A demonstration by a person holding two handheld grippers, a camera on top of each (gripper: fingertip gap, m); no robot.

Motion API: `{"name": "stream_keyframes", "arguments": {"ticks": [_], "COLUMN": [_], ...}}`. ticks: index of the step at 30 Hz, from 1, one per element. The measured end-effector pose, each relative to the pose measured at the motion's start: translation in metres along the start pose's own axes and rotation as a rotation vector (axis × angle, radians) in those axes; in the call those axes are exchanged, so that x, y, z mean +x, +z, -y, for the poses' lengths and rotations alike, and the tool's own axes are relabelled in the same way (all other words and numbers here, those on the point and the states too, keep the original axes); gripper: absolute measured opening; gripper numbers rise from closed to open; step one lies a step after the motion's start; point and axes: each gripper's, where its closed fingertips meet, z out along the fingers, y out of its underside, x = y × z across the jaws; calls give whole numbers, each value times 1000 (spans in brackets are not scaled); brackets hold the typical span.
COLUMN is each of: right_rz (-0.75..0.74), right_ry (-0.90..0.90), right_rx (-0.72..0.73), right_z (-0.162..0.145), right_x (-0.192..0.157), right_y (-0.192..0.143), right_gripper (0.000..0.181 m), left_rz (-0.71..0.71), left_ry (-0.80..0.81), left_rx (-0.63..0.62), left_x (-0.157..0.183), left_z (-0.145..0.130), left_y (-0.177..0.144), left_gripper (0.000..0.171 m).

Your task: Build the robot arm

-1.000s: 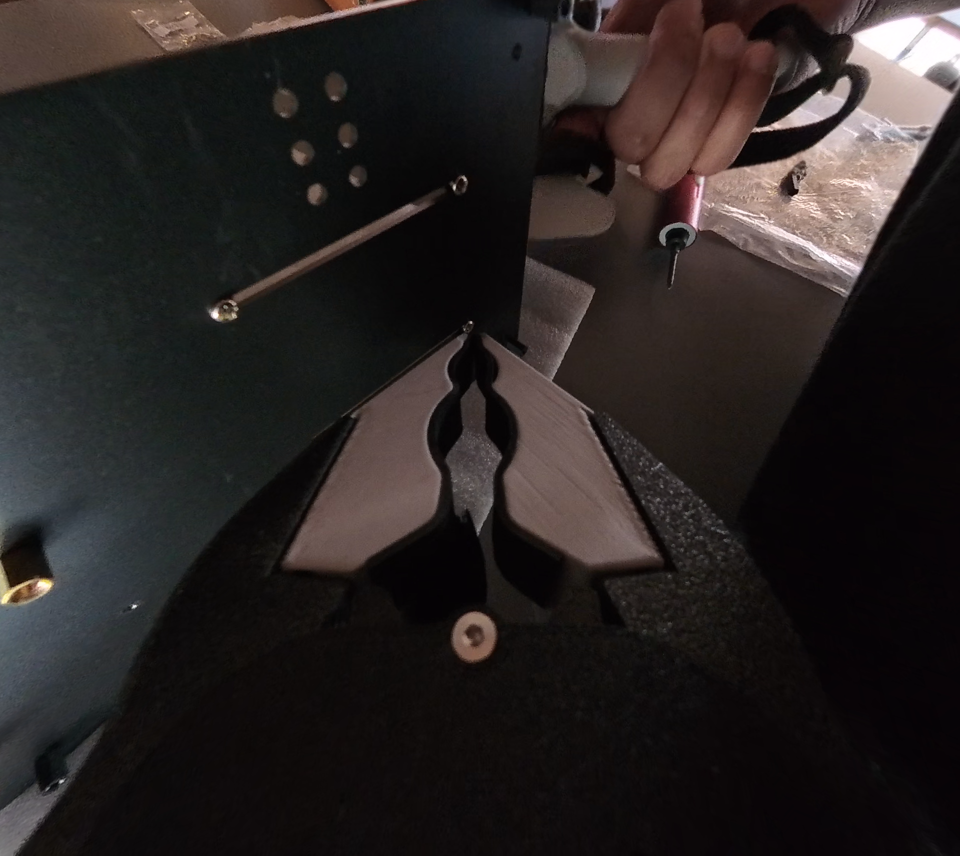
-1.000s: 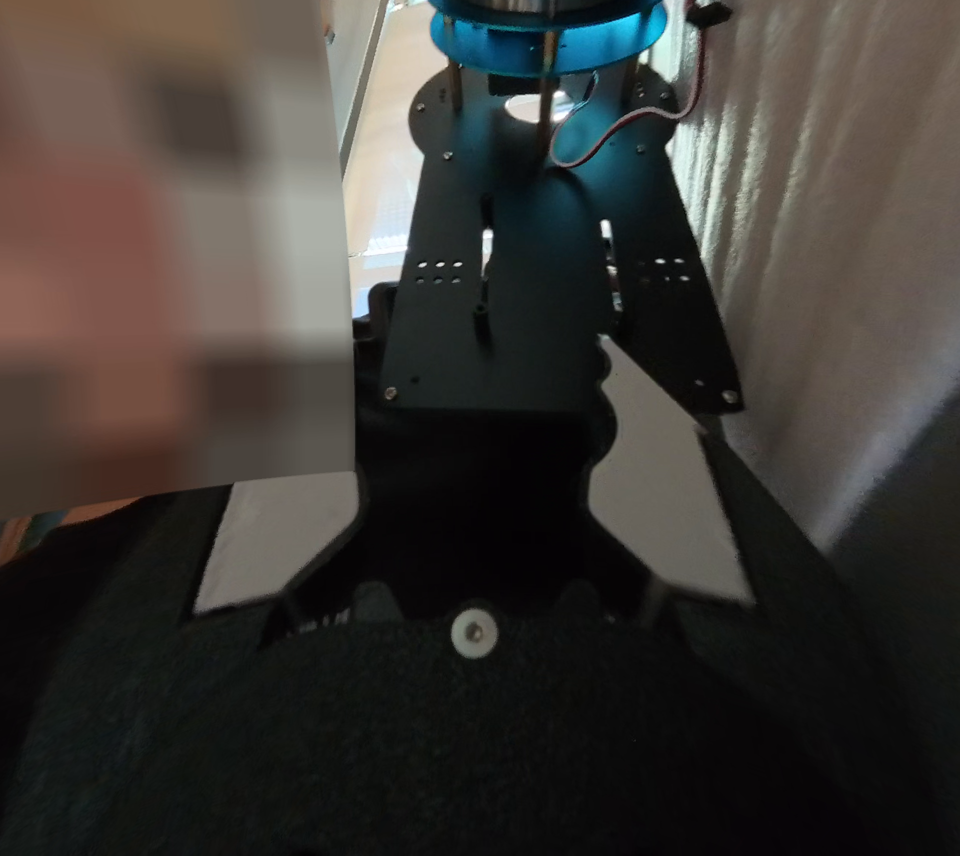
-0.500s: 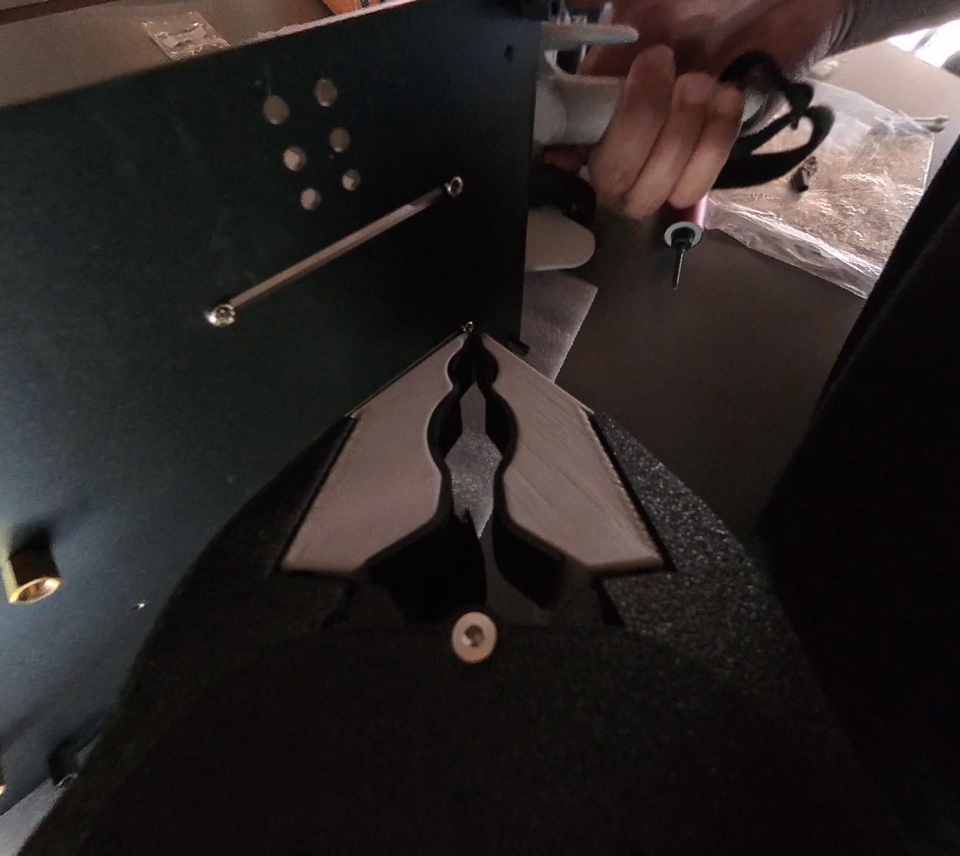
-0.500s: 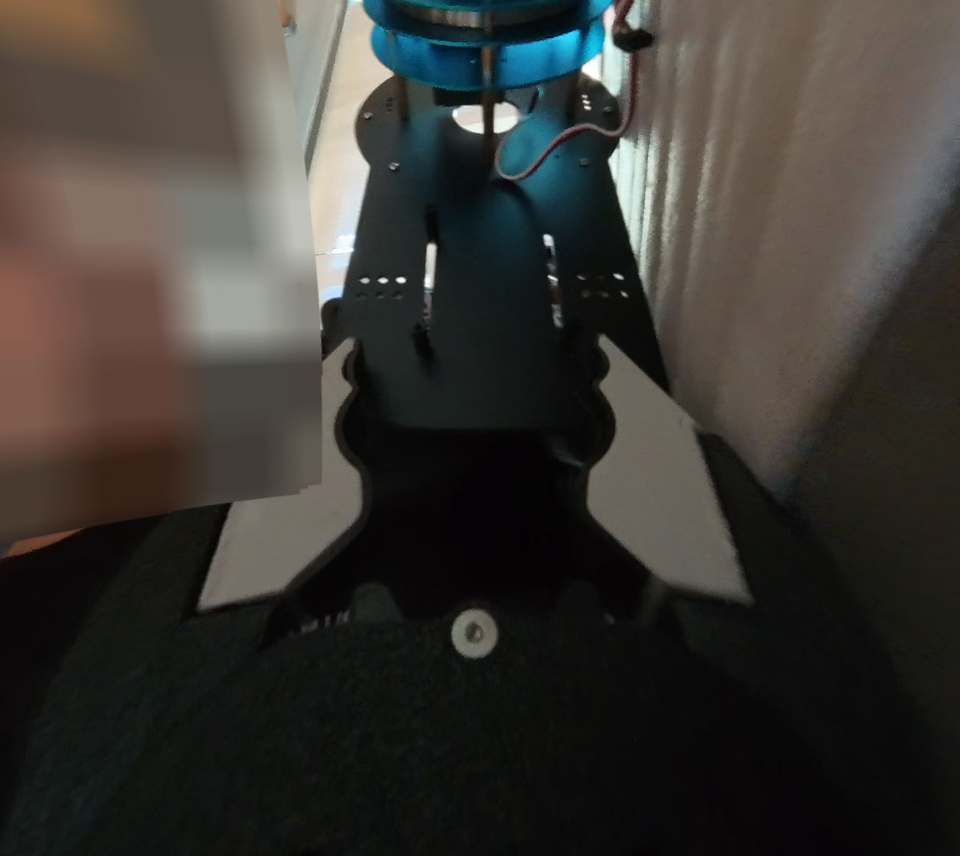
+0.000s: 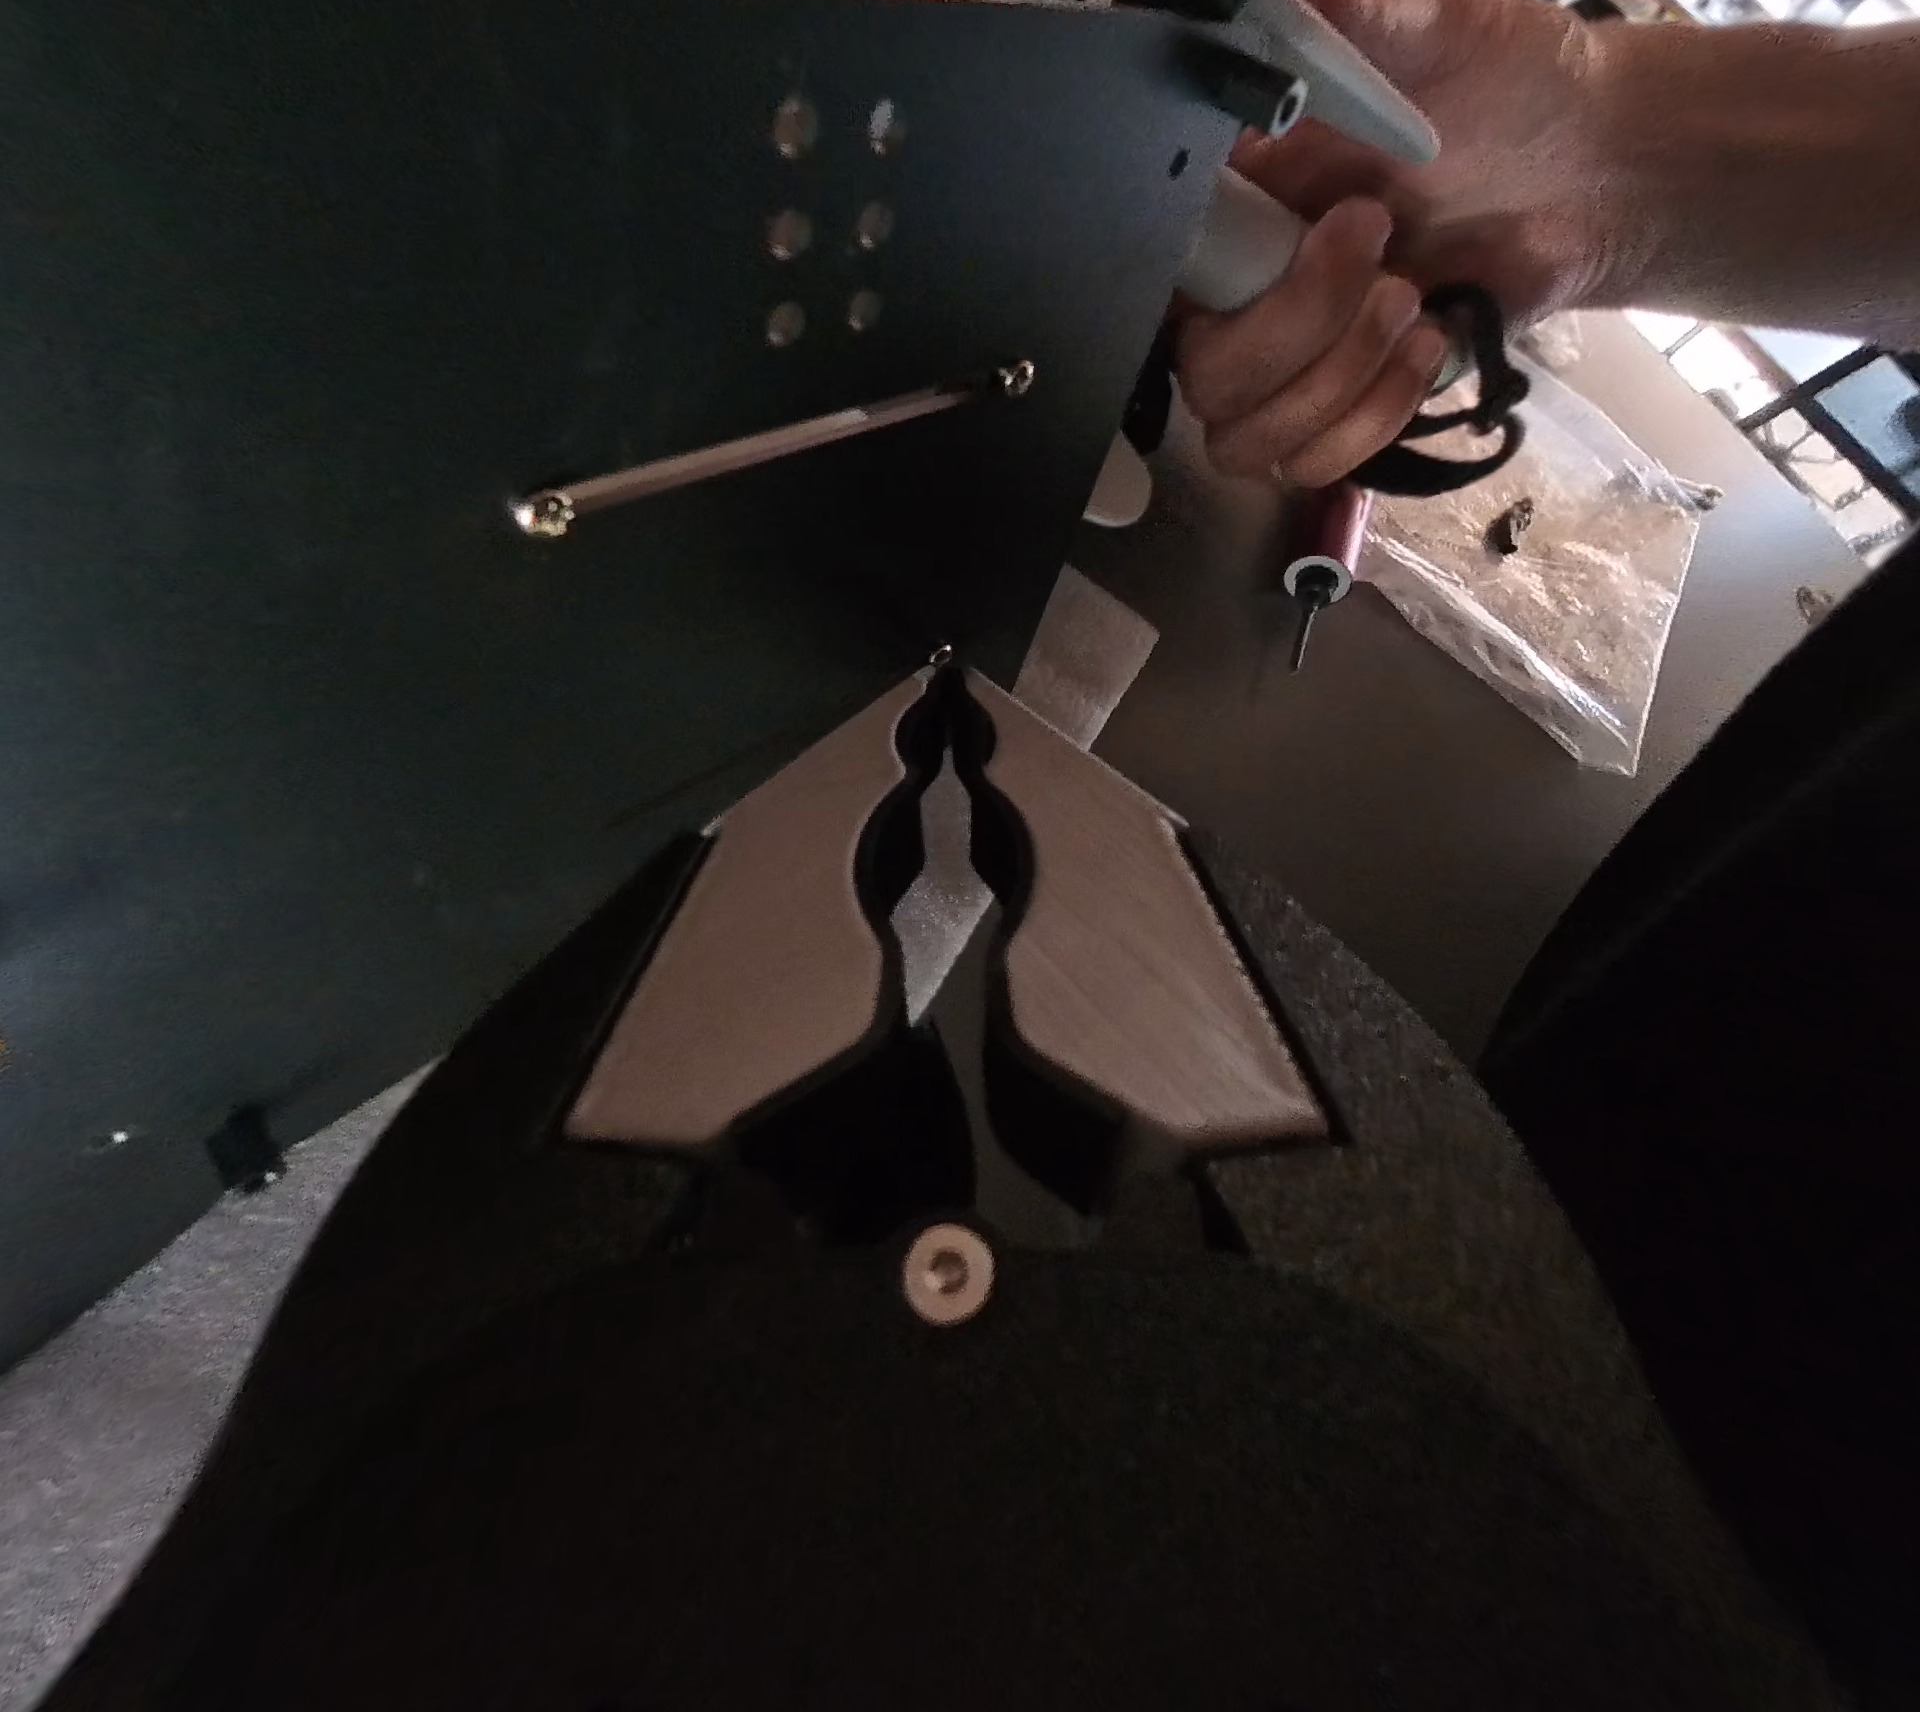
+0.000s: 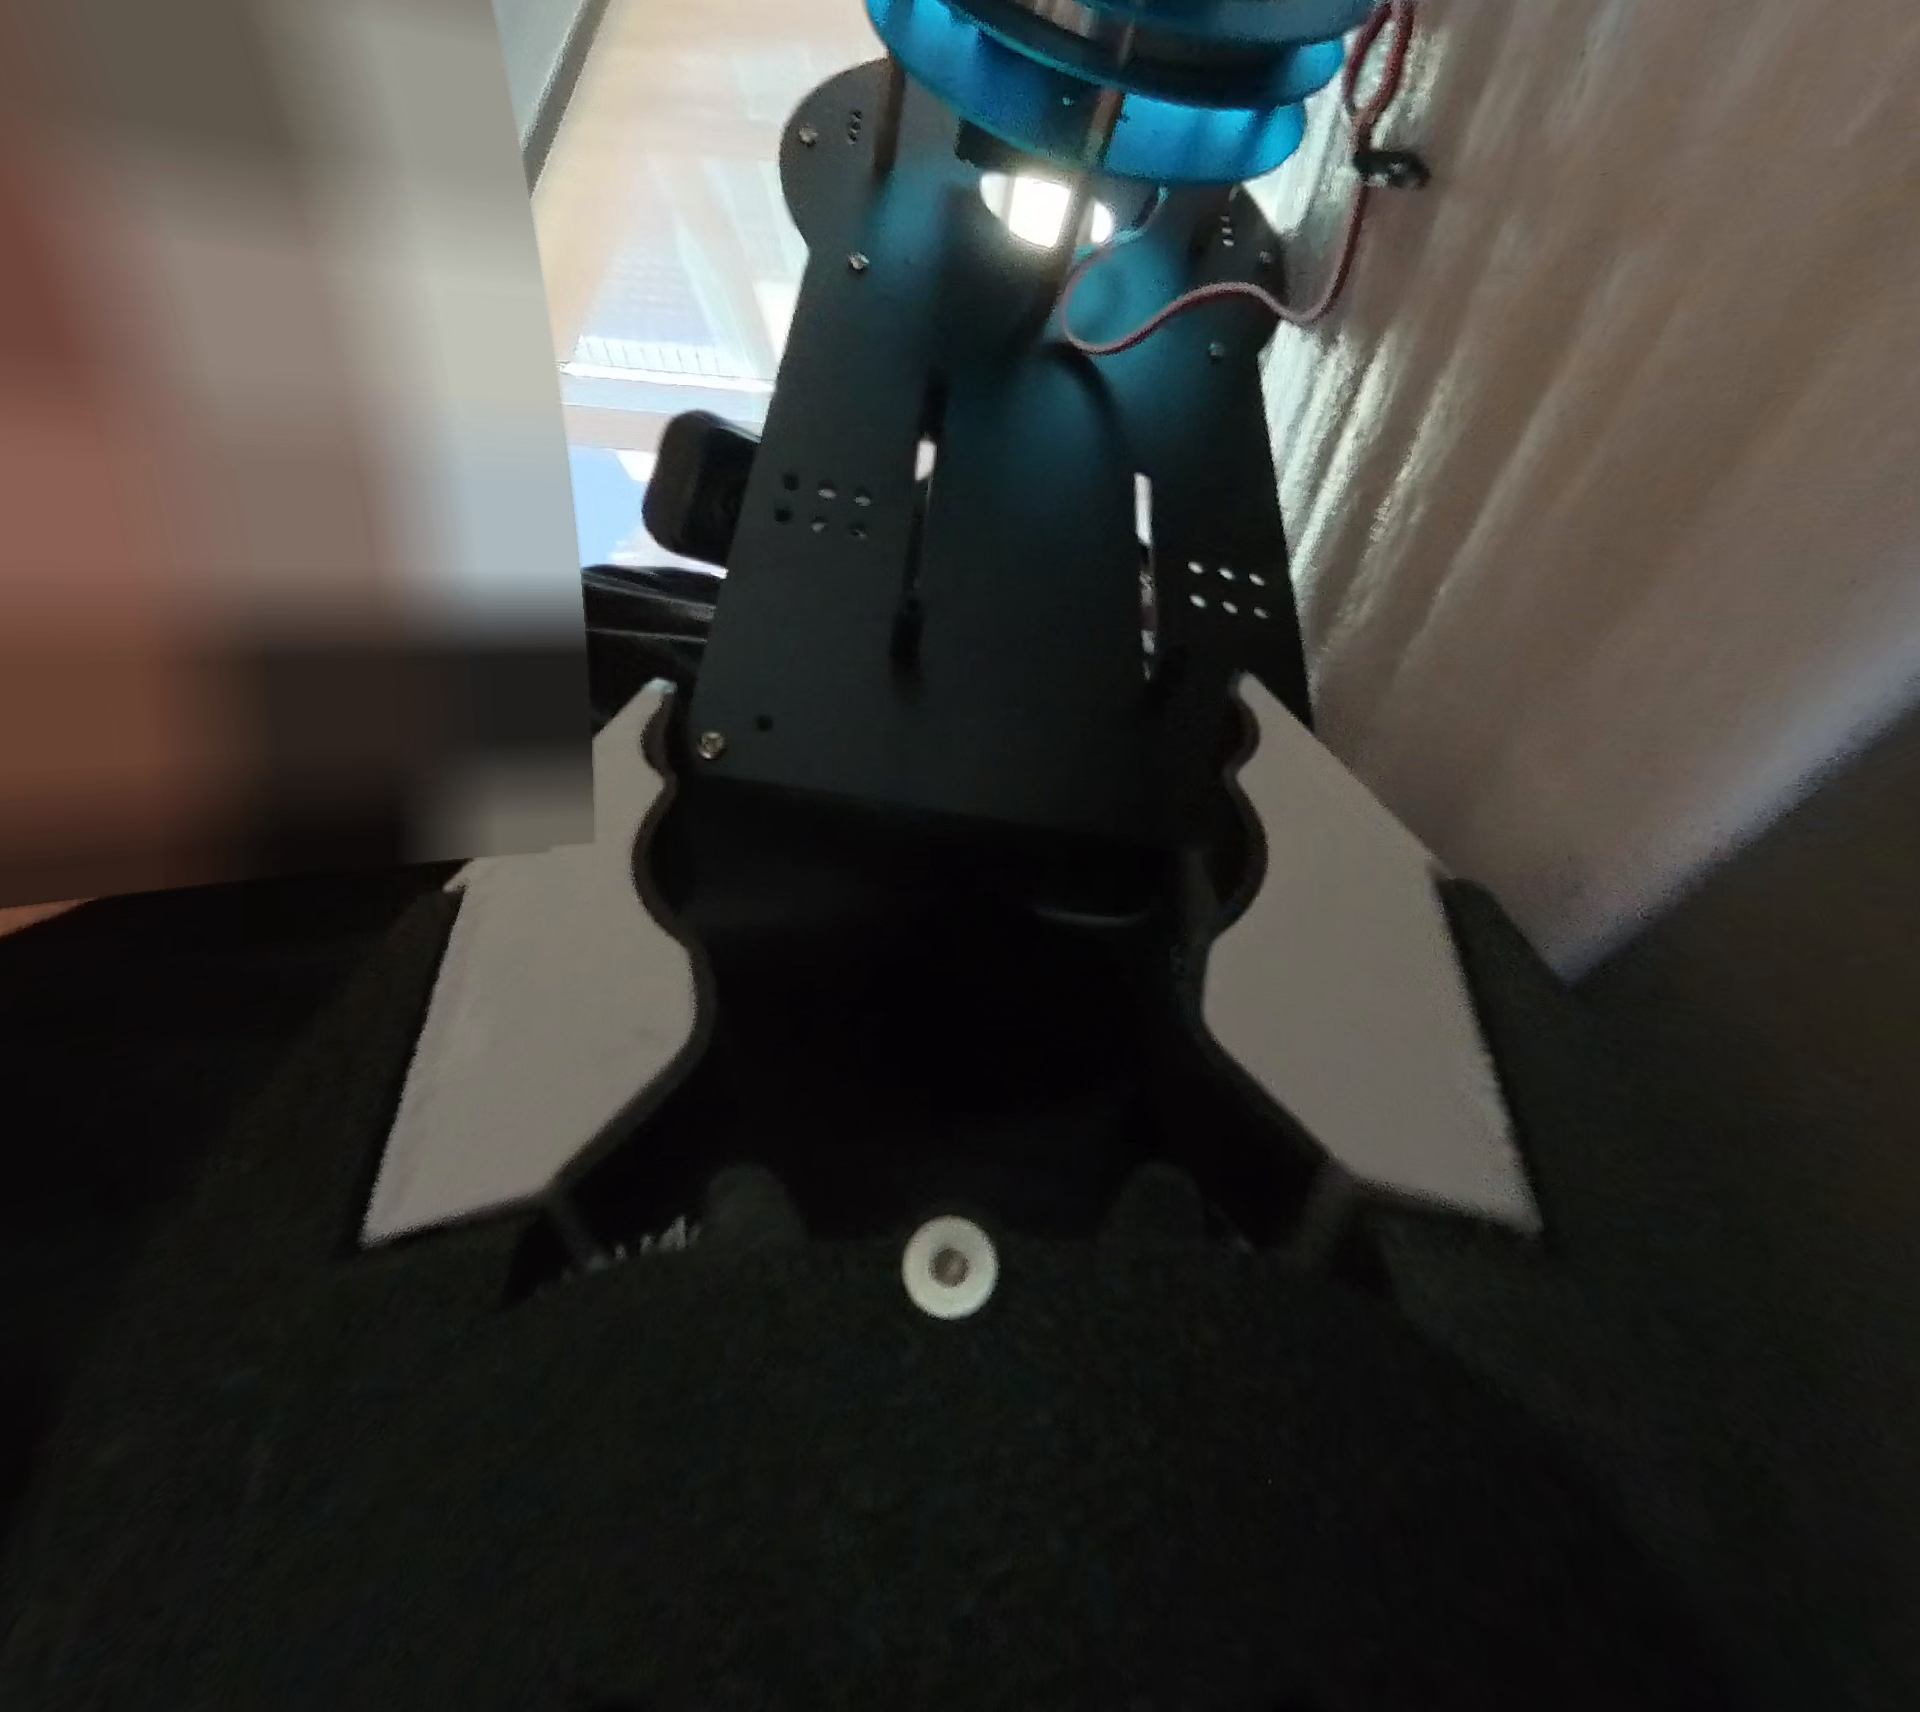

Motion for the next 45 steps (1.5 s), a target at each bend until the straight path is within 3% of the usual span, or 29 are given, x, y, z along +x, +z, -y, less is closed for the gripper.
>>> {"name": "stream_keyframes", "arguments": {"ticks": [3,8,10,15,17,19,22,25,27,30,34,38,40,45], "right_rz": [105,123,122,120,217,209,185,153,95,185,155,128,102,152], "right_ry": [73,79,54,92,123,117,120,118,99,101,68,58,51,46], "right_rx": [-37,-46,-18,25,19,11,7,-8,6,22,6,10,29,18], "right_z": [-4,-9,-8,5,7,5,0,-6,-3,4,-2,-6,0,-1], "right_x": [-4,-14,-19,-2,-14,-16,-18,-13,1,-12,-19,-16,-6,-17], "right_y": [10,10,5,9,14,14,8,4,5,11,10,3,7,13], "right_gripper": [101,111,85,119,123,125,126,108,116,117,129,108,121,126], "left_rz": [23,47,55,70,74,73,46,-6,-36,-60,-86,-104,-112,-138], "left_ry": [-27,-57,-50,-26,-17,-24,-119,-250,-321,-394,-485,-542,-568,-647], "left_rx": [-4,0,-4,-17,-27,-36,-24,4,20,27,38,49,57,72], "left_x": [0,0,-1,-1,-1,-1,-1,-2,-2,-2,-2,-2,-2,-3], "left_z": [0,1,1,1,1,1,3,4,5,5,6,7,7,8], "left_y": [0,0,1,1,1,1,1,3,3,4,3,4,4,4], "left_gripper": [0,0,0,0,0,0,0,0,0,0,0,0,0,0]}}
